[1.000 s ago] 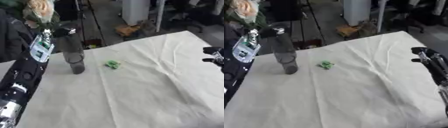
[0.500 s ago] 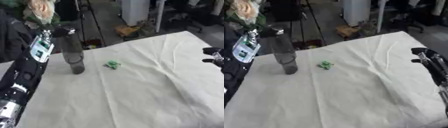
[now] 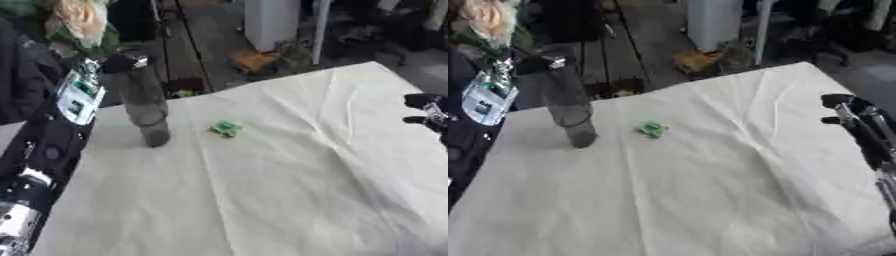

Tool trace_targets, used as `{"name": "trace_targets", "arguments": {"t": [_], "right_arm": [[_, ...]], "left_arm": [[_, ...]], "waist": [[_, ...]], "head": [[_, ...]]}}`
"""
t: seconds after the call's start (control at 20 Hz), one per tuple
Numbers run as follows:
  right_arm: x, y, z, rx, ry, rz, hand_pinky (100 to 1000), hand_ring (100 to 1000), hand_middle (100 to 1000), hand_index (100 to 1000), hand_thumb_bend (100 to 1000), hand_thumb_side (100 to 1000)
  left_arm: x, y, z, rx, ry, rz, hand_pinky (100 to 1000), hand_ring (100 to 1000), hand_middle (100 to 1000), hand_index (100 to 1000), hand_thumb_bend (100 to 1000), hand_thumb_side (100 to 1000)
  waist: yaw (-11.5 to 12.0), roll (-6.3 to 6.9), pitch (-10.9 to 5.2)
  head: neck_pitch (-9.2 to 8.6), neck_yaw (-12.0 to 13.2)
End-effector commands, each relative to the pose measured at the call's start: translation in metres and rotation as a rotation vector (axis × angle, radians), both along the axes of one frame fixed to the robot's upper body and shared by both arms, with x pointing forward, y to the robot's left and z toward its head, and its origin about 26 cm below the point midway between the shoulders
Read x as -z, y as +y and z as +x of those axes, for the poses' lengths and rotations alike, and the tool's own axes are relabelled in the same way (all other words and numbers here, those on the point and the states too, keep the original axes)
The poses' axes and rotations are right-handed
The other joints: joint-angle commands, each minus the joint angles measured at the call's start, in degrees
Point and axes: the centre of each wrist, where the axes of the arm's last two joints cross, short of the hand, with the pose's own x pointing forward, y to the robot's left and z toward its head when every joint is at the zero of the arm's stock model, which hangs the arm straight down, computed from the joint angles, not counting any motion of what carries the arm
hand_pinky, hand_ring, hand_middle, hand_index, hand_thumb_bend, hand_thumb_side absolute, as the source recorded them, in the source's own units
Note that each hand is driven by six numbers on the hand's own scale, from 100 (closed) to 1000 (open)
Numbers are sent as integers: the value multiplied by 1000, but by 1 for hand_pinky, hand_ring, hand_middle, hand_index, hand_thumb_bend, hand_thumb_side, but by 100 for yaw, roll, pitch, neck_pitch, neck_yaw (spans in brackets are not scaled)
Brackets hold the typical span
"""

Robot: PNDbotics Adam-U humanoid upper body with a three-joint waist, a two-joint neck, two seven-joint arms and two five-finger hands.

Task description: Arrange flowers into the vase.

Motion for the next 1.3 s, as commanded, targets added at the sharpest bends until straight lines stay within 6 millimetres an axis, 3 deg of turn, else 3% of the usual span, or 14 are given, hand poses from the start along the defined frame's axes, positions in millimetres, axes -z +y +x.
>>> {"name": "trace_targets", "arguments": {"t": [0.05,1.3], "right_arm": [[-13,-8,0,11,-25,-29,752,887,801,768,100,671],[-12,-9,-1,11,-21,-30,751,886,801,768,100,673]], "left_arm": [[-18,10,1,-10,-40,8,957,937,923,889,1000,523],[-12,10,0,9,-22,12,947,924,899,862,1000,535]], "waist": [[3,-53,-81],[27,-78,-149]], "head": [[27,-3],[33,-13]]}}
